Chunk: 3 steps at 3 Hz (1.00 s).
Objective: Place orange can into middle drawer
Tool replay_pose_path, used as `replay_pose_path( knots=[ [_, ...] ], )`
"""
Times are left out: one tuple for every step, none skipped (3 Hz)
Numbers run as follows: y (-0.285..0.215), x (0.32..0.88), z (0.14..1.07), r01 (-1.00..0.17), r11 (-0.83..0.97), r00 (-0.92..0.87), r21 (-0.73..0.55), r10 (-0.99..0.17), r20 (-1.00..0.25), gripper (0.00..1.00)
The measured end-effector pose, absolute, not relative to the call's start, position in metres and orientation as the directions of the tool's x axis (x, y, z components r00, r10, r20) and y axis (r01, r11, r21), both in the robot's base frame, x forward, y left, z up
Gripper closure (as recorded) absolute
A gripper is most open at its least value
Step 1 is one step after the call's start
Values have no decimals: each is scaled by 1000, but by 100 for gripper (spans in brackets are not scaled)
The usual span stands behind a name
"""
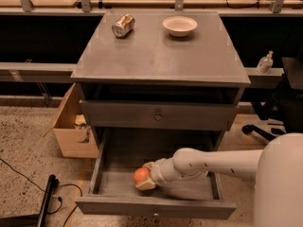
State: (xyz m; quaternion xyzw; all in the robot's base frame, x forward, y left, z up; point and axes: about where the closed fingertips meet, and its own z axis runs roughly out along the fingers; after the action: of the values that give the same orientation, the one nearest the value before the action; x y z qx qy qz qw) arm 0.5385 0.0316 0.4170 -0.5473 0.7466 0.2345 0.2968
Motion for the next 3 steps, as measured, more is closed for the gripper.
replay_pose_path(
  knots=[
    [34,540,407,-958,288,-219,10,-704,-675,52],
    [33,540,402,-958,288,-219,4,-720,-659,30],
    [31,541,401,-957,290,-216,-7,-730,-649,12]
  ],
)
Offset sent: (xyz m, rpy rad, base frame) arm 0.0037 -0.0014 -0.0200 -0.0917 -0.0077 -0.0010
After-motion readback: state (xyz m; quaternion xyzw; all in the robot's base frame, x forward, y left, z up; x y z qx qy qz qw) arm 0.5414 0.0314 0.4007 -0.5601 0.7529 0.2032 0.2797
